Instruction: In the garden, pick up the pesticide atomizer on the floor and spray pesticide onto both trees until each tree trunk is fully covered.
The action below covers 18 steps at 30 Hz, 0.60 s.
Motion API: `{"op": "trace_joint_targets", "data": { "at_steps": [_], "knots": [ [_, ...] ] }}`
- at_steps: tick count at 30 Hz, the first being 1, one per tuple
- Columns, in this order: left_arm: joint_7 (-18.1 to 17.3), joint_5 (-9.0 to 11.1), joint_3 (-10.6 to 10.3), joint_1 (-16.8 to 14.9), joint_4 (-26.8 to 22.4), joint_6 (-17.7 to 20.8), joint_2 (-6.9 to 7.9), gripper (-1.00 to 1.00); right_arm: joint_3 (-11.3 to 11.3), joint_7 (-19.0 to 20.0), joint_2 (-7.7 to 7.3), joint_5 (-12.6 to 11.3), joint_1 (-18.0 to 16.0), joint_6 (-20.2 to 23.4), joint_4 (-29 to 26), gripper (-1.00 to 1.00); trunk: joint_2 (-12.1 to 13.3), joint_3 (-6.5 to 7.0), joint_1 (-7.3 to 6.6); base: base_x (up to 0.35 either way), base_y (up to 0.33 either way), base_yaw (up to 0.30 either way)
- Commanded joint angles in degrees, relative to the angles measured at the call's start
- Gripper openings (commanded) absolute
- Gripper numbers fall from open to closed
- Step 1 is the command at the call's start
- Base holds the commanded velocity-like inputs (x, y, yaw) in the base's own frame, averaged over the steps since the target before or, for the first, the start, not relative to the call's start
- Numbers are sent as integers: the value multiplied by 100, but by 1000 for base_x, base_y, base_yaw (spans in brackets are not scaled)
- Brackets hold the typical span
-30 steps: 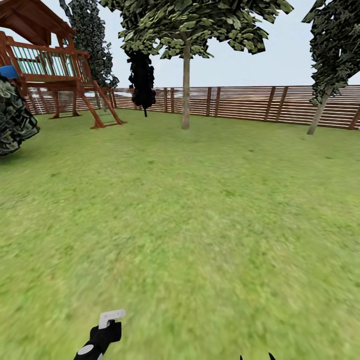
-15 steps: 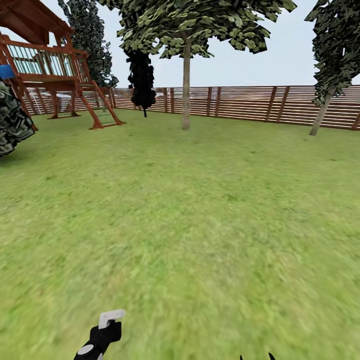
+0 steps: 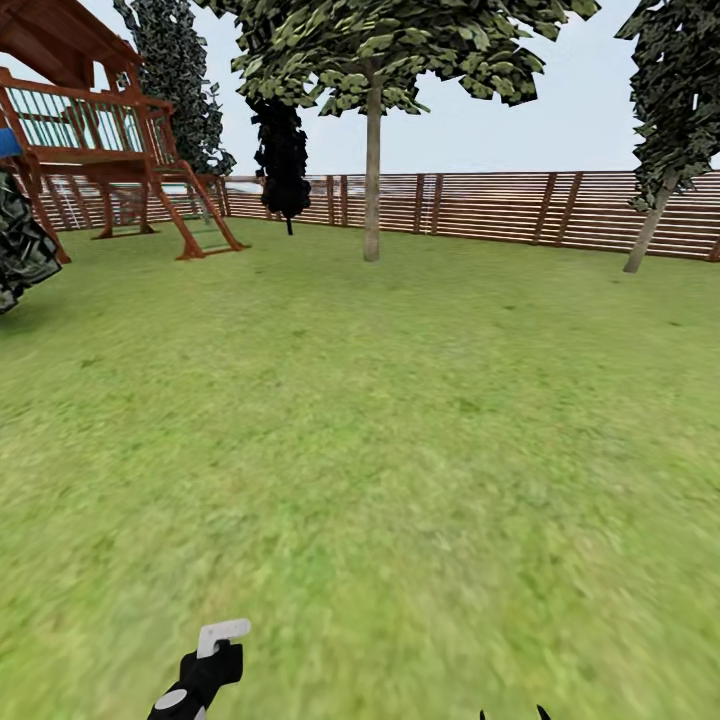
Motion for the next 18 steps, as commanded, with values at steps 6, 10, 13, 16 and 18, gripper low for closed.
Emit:
{"op": "trace_joint_targets", "data": {
  "at_steps": [6, 10, 13, 16, 18],
  "knots": [
    [0, 0, -2, 0, 1, 0, 0, -100, 0, 0, 0, 0, 0, 0, 0, 100, 0, 0, 0, 302, 0, 0],
    [0, 0, -3, 0, 2, 0, 0, -100, 0, 0, 0, 0, 0, 0, 0, 100, 0, 0, 0, 302, 0, 0],
    [0, 0, -4, 0, 2, 0, 0, -100, 0, 0, 0, 0, 0, 0, 0, 100, 0, 0, 0, 302, 0, 0],
    [0, 0, -4, 0, 2, 0, -1, -100, 0, 0, 0, 0, 0, 0, 0, 100, 0, 0, 0, 302, 0, 0],
    [0, 0, -3, 0, 2, 0, 0, -100, 0, 0, 0, 0, 0, 0, -1, 100, 0, 0, 0, 302, 0, 0]
  ]
}}
